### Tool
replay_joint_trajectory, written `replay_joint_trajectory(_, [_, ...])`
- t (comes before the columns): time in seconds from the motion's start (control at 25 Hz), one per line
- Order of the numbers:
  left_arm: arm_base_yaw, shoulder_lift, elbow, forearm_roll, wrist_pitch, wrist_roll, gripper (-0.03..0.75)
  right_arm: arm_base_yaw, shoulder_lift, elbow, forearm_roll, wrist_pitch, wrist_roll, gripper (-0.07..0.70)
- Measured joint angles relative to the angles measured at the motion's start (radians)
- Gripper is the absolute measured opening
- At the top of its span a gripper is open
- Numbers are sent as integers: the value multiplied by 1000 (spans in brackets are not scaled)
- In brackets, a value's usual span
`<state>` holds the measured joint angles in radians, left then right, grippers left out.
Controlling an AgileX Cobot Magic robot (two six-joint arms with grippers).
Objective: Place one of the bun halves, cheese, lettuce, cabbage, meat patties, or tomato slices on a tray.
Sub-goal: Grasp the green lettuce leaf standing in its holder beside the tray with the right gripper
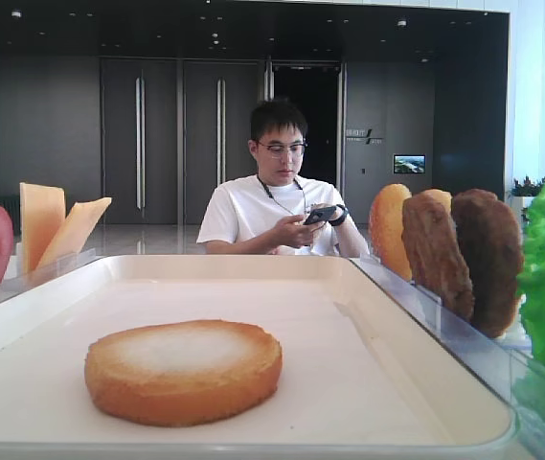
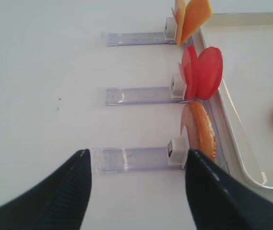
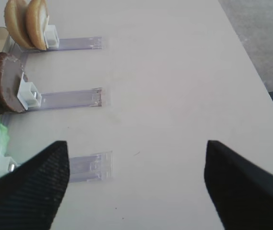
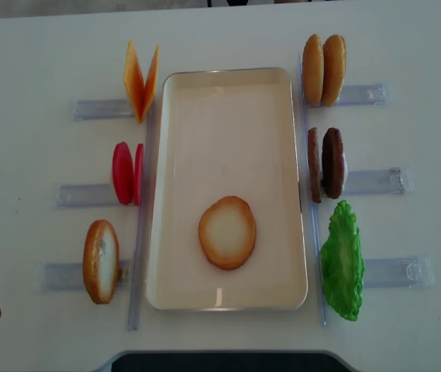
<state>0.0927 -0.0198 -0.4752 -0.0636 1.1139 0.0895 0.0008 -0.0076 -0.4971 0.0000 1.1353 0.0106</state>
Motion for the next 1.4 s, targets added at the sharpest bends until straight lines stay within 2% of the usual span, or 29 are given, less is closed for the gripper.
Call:
replay_joint_trajectory(1.12, [0, 0, 0, 0, 0, 0, 471, 0, 0, 0, 0, 0, 0, 577])
replay_joint_trajectory(1.4, [0, 0, 0, 0, -1, 0, 471, 0, 205, -55, 0, 10, 0, 577])
